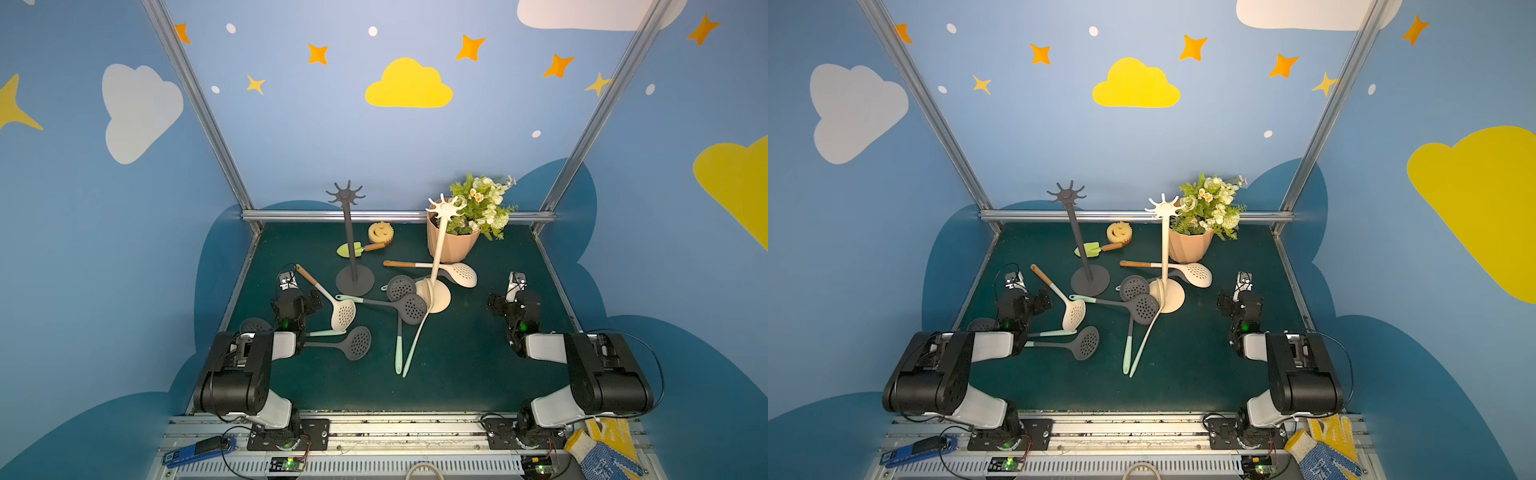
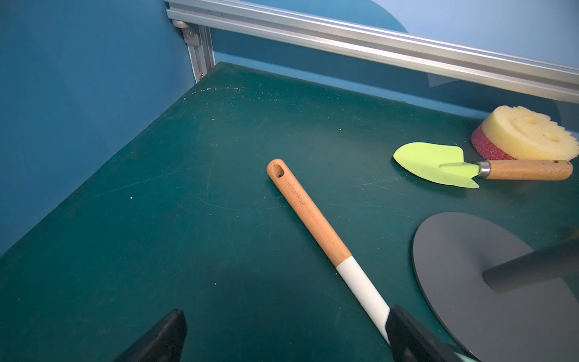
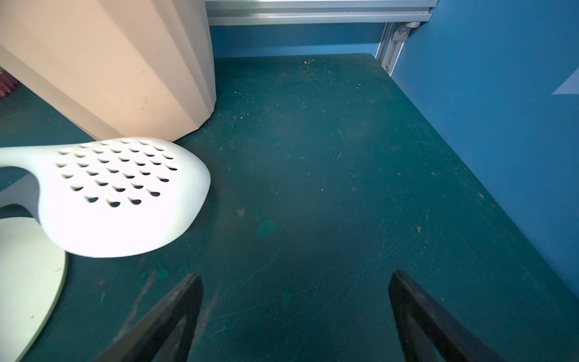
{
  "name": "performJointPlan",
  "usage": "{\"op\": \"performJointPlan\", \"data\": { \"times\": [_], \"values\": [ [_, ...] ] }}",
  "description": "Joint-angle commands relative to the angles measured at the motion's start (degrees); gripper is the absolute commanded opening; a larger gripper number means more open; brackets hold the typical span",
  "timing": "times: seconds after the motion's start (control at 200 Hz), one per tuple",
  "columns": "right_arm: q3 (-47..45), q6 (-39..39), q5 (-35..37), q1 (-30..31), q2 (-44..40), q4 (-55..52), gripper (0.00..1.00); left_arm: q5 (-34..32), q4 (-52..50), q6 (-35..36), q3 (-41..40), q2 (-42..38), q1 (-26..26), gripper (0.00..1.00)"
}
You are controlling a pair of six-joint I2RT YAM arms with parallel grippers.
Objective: Hang the skimmer on the kitchen utensil rack
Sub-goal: Pick up the skimmer from the center of the board.
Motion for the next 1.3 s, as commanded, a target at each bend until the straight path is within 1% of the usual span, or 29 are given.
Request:
{"op": "performJointPlan", "data": {
  "times": [0.0, 1.136, 1.222, 1.297],
  "values": [
    [-0.09, 0.67, -0.12, 0.07, -0.15, 1.22, 0.92, -0.37, 0.77, -0.41, -0.19, -0.08, 0.01, 1.00],
    [-0.13, 0.59, -0.02, 0.11, -0.20, 1.16, 0.92, -0.35, 0.33, -0.41, 0.09, 0.06, 0.00, 1.00],
    [-0.18, 0.26, 0.31, 0.26, -0.26, 1.27, 0.92, -0.34, 0.41, -0.42, 0.09, -0.01, -0.03, 1.00],
    [-0.63, -0.72, 2.13, 1.52, -0.28, 2.26, 0.92, -0.34, 0.50, -0.45, -0.04, -0.05, 0.01, 1.00]
  ]
}}
